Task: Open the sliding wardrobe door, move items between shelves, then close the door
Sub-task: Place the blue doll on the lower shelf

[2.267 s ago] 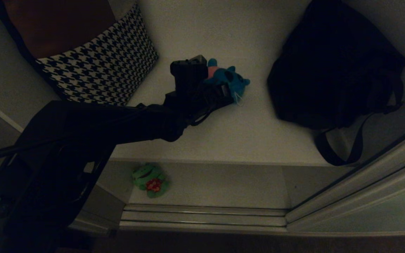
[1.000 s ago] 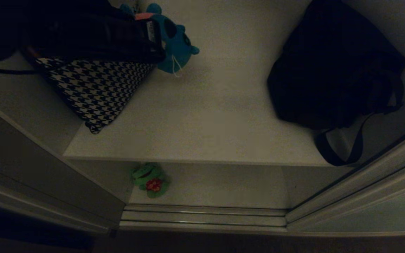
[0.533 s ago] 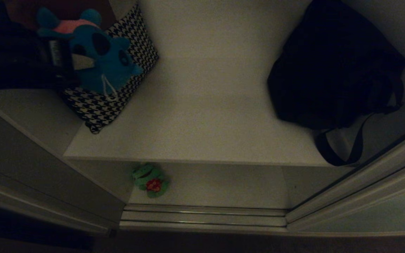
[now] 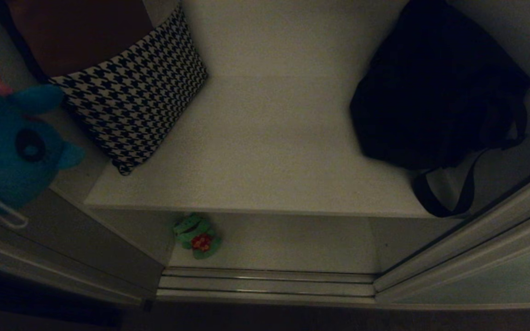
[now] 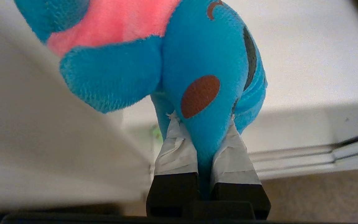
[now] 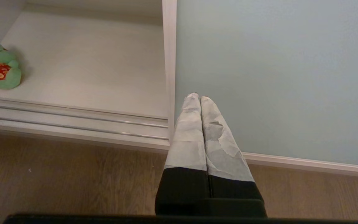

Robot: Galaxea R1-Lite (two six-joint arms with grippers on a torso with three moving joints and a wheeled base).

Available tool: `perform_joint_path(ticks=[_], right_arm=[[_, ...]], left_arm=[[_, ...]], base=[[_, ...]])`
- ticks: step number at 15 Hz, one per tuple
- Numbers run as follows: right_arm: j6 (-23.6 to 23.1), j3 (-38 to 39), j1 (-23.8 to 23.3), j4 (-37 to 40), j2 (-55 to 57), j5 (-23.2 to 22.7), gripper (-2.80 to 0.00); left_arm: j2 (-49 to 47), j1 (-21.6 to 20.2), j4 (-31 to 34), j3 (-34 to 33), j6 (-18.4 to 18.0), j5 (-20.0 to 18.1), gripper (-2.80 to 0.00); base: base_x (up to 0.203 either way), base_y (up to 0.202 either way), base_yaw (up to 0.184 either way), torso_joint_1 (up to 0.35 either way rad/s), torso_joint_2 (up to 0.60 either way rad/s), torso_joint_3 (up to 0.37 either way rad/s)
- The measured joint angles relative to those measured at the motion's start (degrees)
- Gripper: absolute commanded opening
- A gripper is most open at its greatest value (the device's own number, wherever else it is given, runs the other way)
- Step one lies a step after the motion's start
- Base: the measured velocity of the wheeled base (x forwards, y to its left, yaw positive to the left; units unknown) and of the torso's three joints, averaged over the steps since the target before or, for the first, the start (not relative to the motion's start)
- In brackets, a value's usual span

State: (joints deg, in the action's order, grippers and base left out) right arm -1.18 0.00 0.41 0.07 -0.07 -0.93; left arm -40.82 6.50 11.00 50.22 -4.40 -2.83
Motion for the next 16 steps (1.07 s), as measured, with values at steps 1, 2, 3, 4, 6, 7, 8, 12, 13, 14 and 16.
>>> perform_joint_path(ticks=[1, 2, 3, 4, 6, 7, 8, 12, 13, 14, 16], right_arm=[[0.00, 0.00, 0.00, 0.02, 0.00, 0.00, -2.80], [0.00, 0.00, 0.00, 0.02, 0.00, -0.01, -2.80], [0.00, 0.00, 0.00, 0.00, 0.00, -0.01, -2.80], [0.00, 0.00, 0.00, 0.02, 0.00, -0.01, -2.80], [0.00, 0.00, 0.00, 0.02, 0.00, -0.01, -2.80], [0.00, 0.00, 0.00, 0.02, 0.00, -0.01, -2.80], [0.02, 0.00, 0.00, 0.02, 0.00, -0.01, -2.80], [0.03, 0.00, 0.00, 0.02, 0.00, -0.01, -2.80], [0.02, 0.00, 0.00, 0.02, 0.00, -0.01, -2.80], [0.02, 0.00, 0.00, 0.02, 0.00, -0.01, -2.80], [0.02, 0.00, 0.00, 0.02, 0.00, -0.01, -2.80]], left_arm=[[4.98, -0.96, 0.07, -4.48, -0.04, -0.14, -2.80], [10.42, -2.34, 0.05, -9.97, -0.09, -0.28, -2.80], [15.38, -3.65, 0.02, -15.61, -0.02, -0.33, -2.80], [19.62, -4.77, -0.06, -21.02, 0.31, -0.31, -2.80], [27.69, -6.27, -0.08, -29.53, 1.50, -0.62, -2.80], [31.22, -6.69, -0.06, -33.07, 1.66, -0.98, -2.80], [34.28, -6.91, -0.28, -36.51, 1.92, -1.32, -2.80], [39.74, -7.32, -5.20, -45.04, 5.10, -2.13, -2.80], [40.16, -7.34, -6.45, -45.90, 5.24, -2.23, -2.80], [40.50, -7.40, -7.47, -46.47, 5.33, -2.25, -2.80], [40.84, -7.38, -9.35, -47.34, 5.34, -2.40, -2.80]], base=[[0.000, 0.000, 0.000, 0.000, 0.00, 0.000], [0.000, 0.000, 0.000, 0.000, 0.00, 0.000], [0.000, 0.000, 0.000, 0.000, 0.00, 0.000], [0.000, 0.000, 0.000, 0.000, 0.00, 0.000], [0.000, 0.000, 0.000, 0.000, 0.00, 0.000], [0.000, 0.000, 0.000, 0.000, 0.00, 0.000], [0.000, 0.000, 0.000, 0.000, 0.00, 0.000], [0.000, 0.000, 0.000, 0.000, 0.00, 0.000], [0.000, 0.000, 0.000, 0.000, 0.00, 0.000], [0.000, 0.000, 0.000, 0.000, 0.00, 0.000], [0.000, 0.000, 0.000, 0.000, 0.00, 0.000]])
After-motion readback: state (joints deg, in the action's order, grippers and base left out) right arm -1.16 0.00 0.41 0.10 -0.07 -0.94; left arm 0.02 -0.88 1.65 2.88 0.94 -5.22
